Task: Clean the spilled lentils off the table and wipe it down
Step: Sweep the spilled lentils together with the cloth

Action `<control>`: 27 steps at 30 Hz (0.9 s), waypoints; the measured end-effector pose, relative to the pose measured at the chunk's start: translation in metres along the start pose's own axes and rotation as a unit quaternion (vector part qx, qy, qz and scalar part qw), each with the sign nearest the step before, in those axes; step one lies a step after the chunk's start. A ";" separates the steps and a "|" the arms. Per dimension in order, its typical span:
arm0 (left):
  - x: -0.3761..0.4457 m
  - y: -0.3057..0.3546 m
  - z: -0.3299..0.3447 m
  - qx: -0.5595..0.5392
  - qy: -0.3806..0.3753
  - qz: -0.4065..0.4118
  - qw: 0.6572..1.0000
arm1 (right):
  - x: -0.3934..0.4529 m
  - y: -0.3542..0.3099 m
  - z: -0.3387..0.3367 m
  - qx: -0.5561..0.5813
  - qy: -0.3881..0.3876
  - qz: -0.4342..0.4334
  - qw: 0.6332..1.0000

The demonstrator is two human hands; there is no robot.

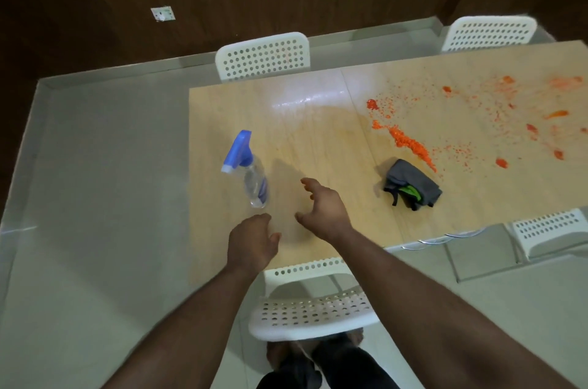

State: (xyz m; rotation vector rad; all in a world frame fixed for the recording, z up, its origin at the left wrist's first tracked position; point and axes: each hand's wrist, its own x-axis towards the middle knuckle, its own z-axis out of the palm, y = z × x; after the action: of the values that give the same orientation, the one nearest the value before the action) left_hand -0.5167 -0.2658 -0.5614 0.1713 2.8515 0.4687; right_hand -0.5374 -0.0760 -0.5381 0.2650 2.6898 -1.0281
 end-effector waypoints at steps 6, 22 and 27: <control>0.013 0.081 0.017 -0.006 -0.029 0.069 0.997 | -0.019 0.078 -0.062 -0.177 0.106 -0.003 0.979; 0.070 0.296 0.101 -0.052 -0.069 0.006 0.996 | 0.034 0.219 -0.174 -0.215 0.024 -0.041 0.975; 0.074 0.324 0.110 -0.067 -0.065 -0.018 0.995 | 0.043 0.246 -0.193 -0.182 0.018 -0.033 0.983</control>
State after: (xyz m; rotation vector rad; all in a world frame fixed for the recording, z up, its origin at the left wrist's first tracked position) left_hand -0.5351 0.0831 -0.5722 0.1220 2.6813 0.6169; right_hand -0.5477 0.2378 -0.5667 0.1257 2.8680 -0.5318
